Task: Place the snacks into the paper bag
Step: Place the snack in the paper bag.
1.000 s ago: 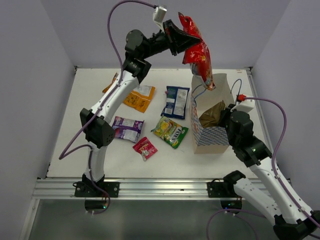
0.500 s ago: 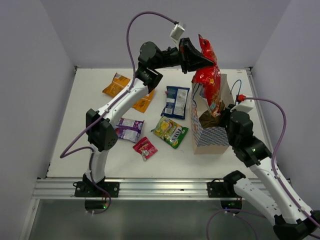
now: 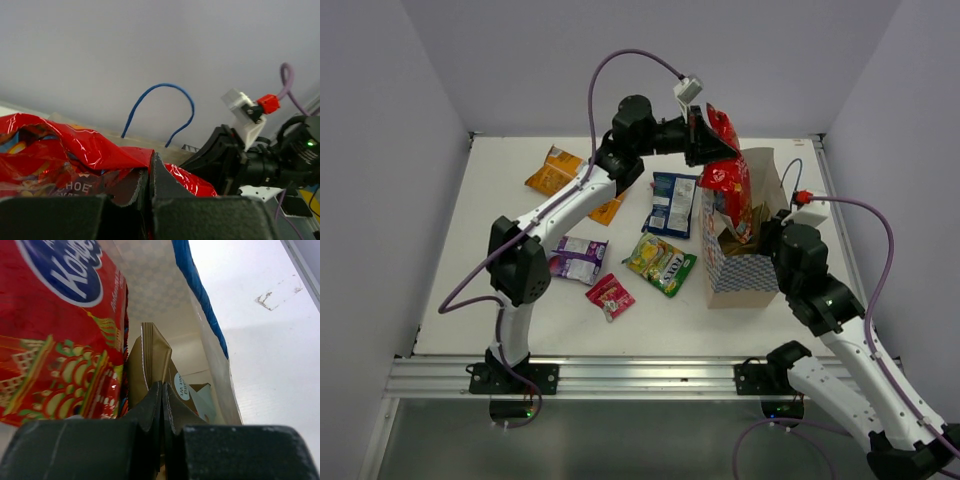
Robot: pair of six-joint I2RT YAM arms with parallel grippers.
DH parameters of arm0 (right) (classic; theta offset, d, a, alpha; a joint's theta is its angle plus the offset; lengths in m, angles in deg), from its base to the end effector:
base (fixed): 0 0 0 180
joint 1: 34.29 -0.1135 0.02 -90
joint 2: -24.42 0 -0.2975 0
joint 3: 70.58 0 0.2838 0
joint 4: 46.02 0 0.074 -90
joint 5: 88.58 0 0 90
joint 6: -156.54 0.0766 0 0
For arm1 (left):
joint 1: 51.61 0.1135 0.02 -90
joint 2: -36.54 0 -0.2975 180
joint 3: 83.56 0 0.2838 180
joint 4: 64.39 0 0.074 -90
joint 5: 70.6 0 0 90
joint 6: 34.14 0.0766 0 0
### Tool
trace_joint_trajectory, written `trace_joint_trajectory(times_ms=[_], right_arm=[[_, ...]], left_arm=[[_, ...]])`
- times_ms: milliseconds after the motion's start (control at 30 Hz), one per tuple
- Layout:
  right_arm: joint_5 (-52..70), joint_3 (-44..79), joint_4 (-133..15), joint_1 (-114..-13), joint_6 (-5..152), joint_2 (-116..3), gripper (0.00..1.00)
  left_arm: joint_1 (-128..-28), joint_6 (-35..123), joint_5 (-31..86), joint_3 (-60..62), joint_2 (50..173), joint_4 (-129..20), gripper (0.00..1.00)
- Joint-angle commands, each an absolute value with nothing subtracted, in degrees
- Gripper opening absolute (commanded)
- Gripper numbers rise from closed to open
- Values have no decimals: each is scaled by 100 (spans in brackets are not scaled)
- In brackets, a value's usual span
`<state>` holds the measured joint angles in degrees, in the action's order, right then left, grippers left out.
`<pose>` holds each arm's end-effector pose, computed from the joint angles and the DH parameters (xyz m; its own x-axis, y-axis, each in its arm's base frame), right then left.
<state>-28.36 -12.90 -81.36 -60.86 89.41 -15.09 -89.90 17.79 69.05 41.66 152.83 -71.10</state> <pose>0.1908 0.0529 0.3498 -0.2292 0.2625 -0.9373 0.1360 0.9621 0.2362 0.3964 -0.3873 0.4576 -0.4360 -0.1645 -0.8848 0.8998 -0.0609 -0.4320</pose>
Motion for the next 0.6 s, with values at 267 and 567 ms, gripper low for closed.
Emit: trace_joint_trajectory(times_ms=[267, 567], right_arm=[[-2793, -1267, -7906, -6057, 8965, -1425, 0], [-2776, -1267, -7923, -6066, 9000, -1399, 0]], left_arm=[[-8958, 3396, 6088, 4659, 14499, -5228, 0], [-8967, 3398, 6431, 4863, 14676, -4804, 0]])
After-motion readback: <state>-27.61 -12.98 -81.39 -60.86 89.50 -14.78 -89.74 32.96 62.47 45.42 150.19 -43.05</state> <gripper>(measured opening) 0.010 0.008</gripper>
